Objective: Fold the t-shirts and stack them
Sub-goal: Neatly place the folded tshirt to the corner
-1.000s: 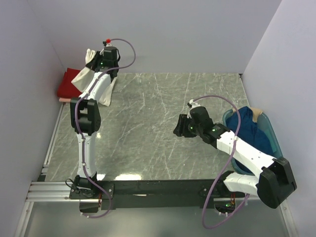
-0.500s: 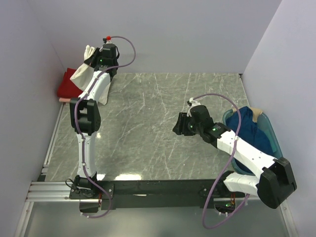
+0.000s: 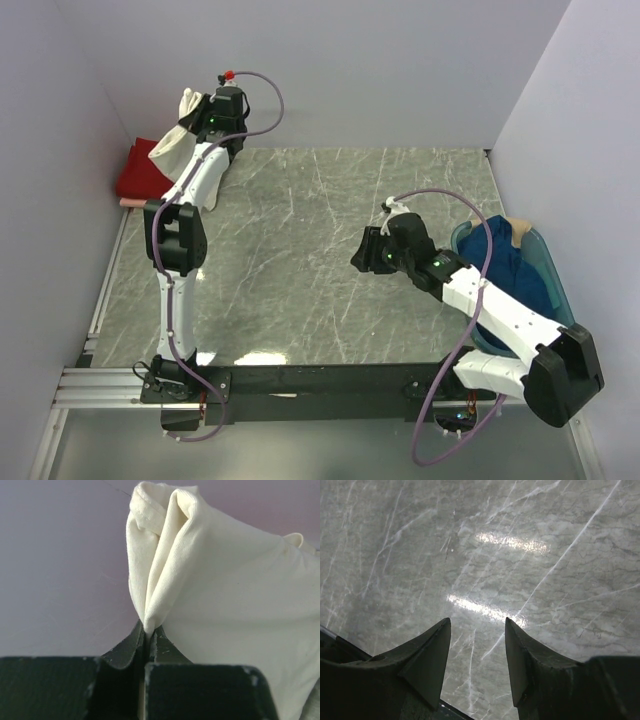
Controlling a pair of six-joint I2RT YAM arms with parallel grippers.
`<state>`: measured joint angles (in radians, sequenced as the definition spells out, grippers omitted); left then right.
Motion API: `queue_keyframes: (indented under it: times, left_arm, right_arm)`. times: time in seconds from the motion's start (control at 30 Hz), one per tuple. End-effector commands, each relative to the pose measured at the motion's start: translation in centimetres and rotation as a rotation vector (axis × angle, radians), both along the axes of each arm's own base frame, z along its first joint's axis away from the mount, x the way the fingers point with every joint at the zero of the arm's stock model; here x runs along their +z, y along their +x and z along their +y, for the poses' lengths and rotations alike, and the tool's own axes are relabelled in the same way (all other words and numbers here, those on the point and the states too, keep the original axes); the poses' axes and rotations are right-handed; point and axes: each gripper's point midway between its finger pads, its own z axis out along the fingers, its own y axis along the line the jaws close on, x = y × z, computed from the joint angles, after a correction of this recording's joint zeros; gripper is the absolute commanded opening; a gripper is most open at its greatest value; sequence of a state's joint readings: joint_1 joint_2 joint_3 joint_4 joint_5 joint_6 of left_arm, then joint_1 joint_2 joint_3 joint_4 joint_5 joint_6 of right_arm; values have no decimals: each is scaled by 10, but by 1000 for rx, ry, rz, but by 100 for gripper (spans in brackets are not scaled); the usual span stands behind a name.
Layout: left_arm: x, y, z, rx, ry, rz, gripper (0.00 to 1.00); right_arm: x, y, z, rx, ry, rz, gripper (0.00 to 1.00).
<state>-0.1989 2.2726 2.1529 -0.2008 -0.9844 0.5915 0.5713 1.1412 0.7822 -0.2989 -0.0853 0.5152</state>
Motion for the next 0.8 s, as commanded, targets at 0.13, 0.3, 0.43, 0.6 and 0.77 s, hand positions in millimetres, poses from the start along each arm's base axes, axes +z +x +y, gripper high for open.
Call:
queue_keyframes:
  times: [0.13, 0.3, 0.43, 0.6, 0.77]
  left_arm:
    - [105, -22, -3, -16, -34, -225, 0]
    - [112, -25, -4, -22, -39, -238, 0]
    - [117, -27, -4, -31, -41, -247, 0]
    - [113, -25, 0, -32, -46, -243, 0]
    - [105, -21, 7, -31, -57, -234, 0]
  right_arm:
    - [33, 9, -1, -22, 41, -99, 54]
    - [34, 9, -3, -29, 40, -102, 54]
    - [35, 9, -3, -30, 41, -105, 54]
    - [34, 8, -4, -32, 39, -102, 54]
    - [32, 9, -4, -34, 34, -94, 54]
